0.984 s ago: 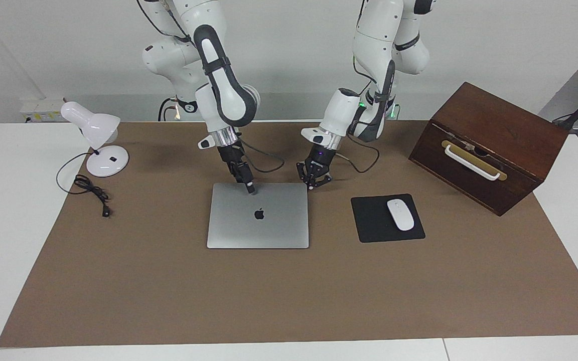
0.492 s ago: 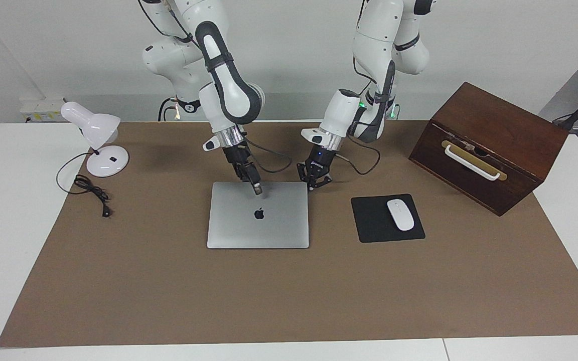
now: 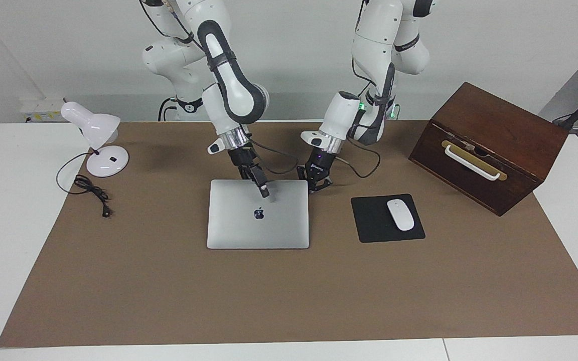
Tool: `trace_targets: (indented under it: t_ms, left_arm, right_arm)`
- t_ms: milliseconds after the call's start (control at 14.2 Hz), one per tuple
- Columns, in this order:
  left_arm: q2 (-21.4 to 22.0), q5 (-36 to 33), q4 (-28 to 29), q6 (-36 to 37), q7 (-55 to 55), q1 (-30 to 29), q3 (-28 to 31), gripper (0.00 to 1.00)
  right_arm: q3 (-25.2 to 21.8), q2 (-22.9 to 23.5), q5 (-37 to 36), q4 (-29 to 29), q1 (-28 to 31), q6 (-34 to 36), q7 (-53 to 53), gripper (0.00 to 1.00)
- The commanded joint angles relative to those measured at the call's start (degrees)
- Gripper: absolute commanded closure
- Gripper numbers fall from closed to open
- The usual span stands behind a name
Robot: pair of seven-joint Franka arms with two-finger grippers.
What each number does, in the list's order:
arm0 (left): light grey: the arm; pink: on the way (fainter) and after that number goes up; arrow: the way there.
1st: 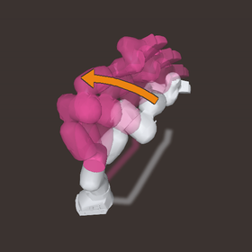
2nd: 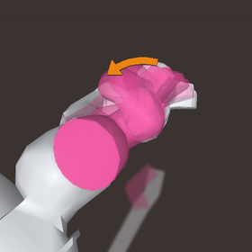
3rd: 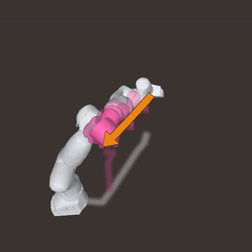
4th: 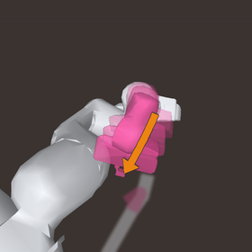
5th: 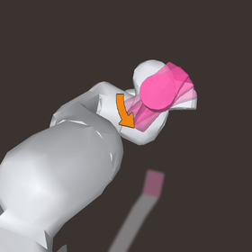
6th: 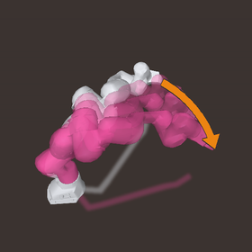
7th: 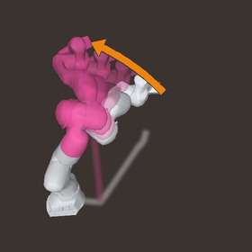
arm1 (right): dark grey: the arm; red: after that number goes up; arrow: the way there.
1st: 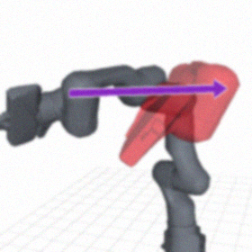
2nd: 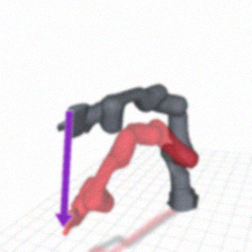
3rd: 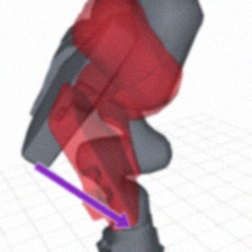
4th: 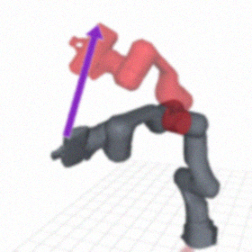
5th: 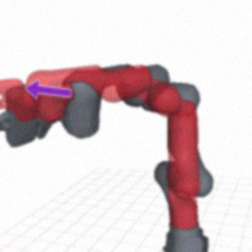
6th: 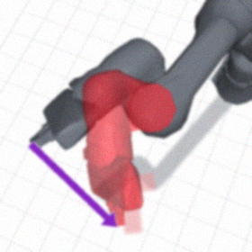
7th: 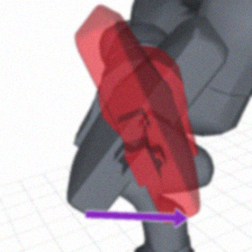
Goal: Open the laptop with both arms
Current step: 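Lift the laptop lid upward with the right gripper, left gripper holding base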
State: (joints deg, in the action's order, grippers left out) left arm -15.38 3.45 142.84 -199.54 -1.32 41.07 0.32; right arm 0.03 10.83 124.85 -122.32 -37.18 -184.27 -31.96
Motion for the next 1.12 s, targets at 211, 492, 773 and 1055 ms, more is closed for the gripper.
trace_targets:
  t_ms: [211, 492, 773, 1055]
  left_arm:
    - [-2.1, 0.4, -0.9, -1.1, -1.4, 0.4, 0.6, 1.0]
    - [-2.1, 0.4, -0.9, -1.1, -1.4, 0.4, 0.6, 1.0]
    - [-2.1, 0.4, -0.8, -1.1, -1.4, 0.4, 0.6, 1.0]
    - [-2.1, 0.4, -0.7, -1.1, -1.5, 0.4, 0.6, 1.0]
  right_arm:
    - [-0.3, 3.1, -0.6, 8.7, 1.5, 2.4, -3.1, 0.0]
    - [-0.2, 4.4, -4.9, 12.5, 5.4, 5.2, -2.8, 0.0]
    - [-0.2, 5.8, -7.8, 16.0, 8.2, 7.2, -2.5, 0.0]
    - [-0.2, 6.9, -8.9, 18.9, 9.0, 8.1, -2.3, 0.0]
